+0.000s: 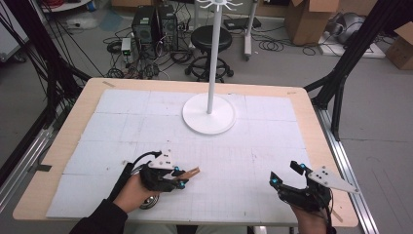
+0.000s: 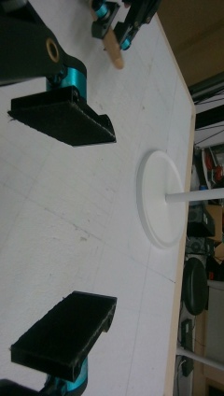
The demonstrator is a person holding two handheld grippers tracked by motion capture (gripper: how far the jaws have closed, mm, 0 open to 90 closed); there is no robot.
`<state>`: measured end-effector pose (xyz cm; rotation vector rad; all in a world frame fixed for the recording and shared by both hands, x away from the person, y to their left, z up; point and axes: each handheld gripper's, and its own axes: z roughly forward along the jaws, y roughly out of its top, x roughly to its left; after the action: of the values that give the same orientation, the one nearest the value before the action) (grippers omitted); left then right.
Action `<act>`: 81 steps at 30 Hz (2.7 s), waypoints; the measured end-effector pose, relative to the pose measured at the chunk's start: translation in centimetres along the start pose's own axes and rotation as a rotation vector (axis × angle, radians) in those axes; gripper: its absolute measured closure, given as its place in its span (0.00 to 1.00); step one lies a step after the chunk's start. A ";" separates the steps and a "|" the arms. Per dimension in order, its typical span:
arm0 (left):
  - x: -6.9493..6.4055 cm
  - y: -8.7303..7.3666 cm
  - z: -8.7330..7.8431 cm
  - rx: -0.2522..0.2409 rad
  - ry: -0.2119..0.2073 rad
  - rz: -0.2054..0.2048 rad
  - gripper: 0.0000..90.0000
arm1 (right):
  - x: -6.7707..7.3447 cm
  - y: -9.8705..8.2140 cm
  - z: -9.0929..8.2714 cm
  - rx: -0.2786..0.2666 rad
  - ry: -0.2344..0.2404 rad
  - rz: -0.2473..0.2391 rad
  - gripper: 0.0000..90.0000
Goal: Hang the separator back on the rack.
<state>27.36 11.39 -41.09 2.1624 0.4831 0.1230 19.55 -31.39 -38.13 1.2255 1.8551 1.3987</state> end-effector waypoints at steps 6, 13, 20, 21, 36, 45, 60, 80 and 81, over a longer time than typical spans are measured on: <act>0.4 -0.2 -3.1 -0.139 0.014 -0.049 0.75 | 0.1 0.1 0.0 -0.014 0.021 0.012 0.18; 0.2 0.2 -6.1 -0.287 0.001 -0.074 0.75 | 0.4 0.3 0.2 -0.028 0.079 0.030 0.18; -0.5 0.4 -7.6 -0.438 -0.070 -0.075 0.75 | 1.7 1.3 0.9 -0.088 0.269 0.029 0.18; -0.6 0.4 -7.7 -0.459 -0.088 -0.076 0.75 | 2.1 1.5 1.1 -0.101 0.316 0.025 0.18; -2.5 1.0 -8.0 -0.578 -0.206 0.026 0.75 | 8.9 5.7 5.6 -0.122 0.743 -0.096 0.22; -3.6 1.7 -7.9 -0.587 -0.257 0.067 0.75 | 11.7 7.6 7.8 -0.148 0.902 -0.143 0.36; -4.1 1.9 -7.3 -0.584 -0.313 0.085 0.75 | 13.7 8.2 9.4 -0.160 1.025 -0.197 0.58; -3.9 1.7 -7.2 -0.583 -0.327 0.086 0.75 | 14.9 8.7 9.5 -0.165 1.040 -0.206 0.79; -4.0 1.7 -7.3 -0.587 -0.332 0.087 0.75 | 14.9 8.7 9.5 -0.163 1.046 -0.203 0.79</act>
<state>22.33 14.47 -35.06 1.5829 0.1329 -0.0452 23.42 -13.24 -31.49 0.1447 2.3053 2.2360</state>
